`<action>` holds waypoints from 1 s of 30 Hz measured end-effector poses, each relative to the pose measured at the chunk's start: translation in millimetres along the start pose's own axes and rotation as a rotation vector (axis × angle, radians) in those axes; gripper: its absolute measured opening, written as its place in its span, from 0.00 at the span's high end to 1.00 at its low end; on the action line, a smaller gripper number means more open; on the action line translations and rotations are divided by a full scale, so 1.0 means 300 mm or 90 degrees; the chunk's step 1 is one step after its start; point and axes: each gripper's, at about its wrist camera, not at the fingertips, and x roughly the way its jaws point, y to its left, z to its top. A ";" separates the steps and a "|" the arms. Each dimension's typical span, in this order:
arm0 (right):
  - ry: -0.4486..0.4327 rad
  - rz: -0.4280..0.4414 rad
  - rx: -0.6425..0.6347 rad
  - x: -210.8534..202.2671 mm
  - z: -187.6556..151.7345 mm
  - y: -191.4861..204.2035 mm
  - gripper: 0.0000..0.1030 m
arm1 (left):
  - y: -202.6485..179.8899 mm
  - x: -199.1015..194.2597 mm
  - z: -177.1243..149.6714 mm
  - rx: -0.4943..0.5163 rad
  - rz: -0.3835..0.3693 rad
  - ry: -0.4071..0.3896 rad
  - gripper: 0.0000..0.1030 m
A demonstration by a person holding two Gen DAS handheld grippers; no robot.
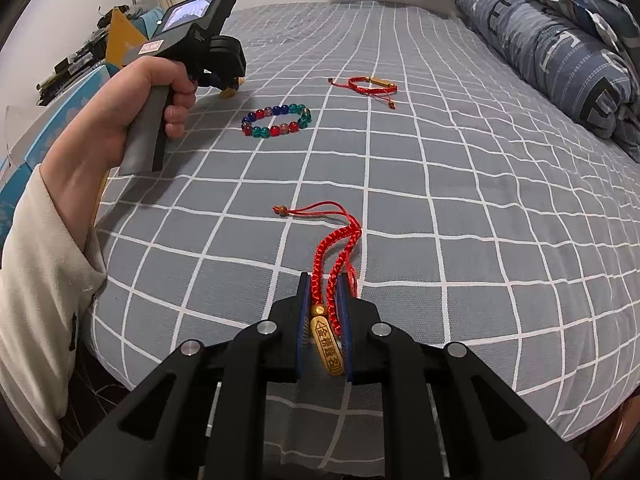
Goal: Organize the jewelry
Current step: 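Carry the yellow bead bracelet and red cord bracelet over the white box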
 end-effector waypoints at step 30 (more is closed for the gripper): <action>-0.048 -0.030 0.007 -0.132 0.001 0.037 0.88 | 0.013 -0.237 -0.056 0.007 -0.031 -0.027 0.91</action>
